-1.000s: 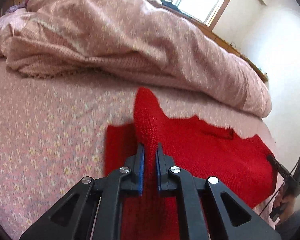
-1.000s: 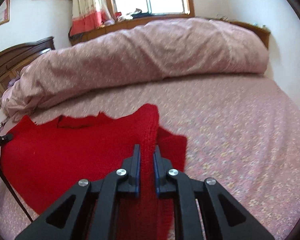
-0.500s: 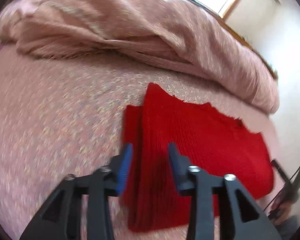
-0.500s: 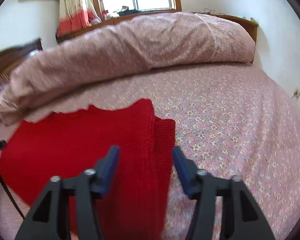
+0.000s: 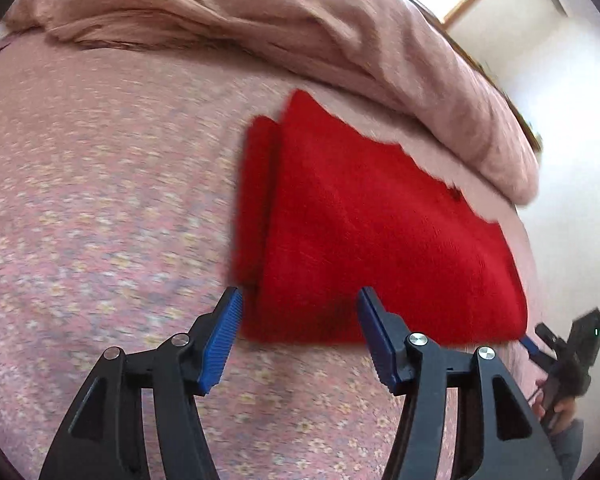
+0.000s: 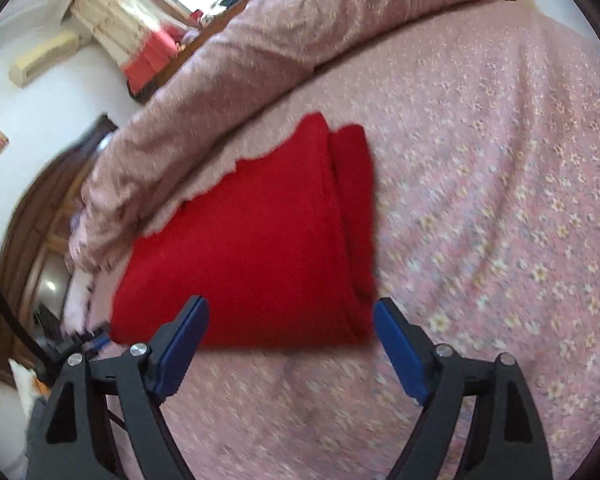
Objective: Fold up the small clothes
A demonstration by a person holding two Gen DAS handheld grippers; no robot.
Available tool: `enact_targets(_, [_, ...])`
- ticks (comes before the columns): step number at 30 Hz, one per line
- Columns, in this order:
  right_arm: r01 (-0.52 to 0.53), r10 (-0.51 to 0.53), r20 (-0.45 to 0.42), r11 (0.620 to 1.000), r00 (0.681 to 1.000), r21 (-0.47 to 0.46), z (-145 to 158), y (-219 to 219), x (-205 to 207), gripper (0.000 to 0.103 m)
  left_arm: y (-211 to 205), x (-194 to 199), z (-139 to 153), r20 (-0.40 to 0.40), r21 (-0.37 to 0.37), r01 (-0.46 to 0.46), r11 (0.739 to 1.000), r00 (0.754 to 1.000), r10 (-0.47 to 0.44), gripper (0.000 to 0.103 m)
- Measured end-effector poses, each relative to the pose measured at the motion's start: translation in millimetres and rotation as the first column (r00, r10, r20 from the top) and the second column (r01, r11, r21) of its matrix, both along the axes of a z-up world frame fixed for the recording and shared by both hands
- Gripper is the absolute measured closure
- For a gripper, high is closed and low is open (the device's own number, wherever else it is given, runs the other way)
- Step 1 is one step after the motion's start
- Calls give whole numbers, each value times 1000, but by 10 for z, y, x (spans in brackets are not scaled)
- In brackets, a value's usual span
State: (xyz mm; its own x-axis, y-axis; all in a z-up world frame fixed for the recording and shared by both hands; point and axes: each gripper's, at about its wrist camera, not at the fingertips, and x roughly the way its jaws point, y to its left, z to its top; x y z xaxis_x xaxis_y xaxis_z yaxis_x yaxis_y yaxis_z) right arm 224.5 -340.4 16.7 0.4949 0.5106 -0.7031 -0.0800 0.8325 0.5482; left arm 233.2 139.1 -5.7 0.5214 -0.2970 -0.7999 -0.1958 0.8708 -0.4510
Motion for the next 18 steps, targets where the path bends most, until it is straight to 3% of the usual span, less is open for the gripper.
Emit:
enact_targets(3, [-11,10,-33,1000,999,-8,-131,-51,0,15,-111,53,-89,-40,46,28,999,999,-26,48])
enact_targets(6, [7,-4,-55,997,998,71,-277,-163,98,15,-149,92,-104,-32,69,38,997,999,-36,48])
enact_targets(13, [53,-41,-49,955,998,291,-434,-265,374,9,85,264,-248,-69,17,-24,1000,997,25,39])
enact_targets(18, [33,-12,-64,943,998,330,-440,-191,494,9,144,243,-178,-74,41,-47,998,996,50,39])
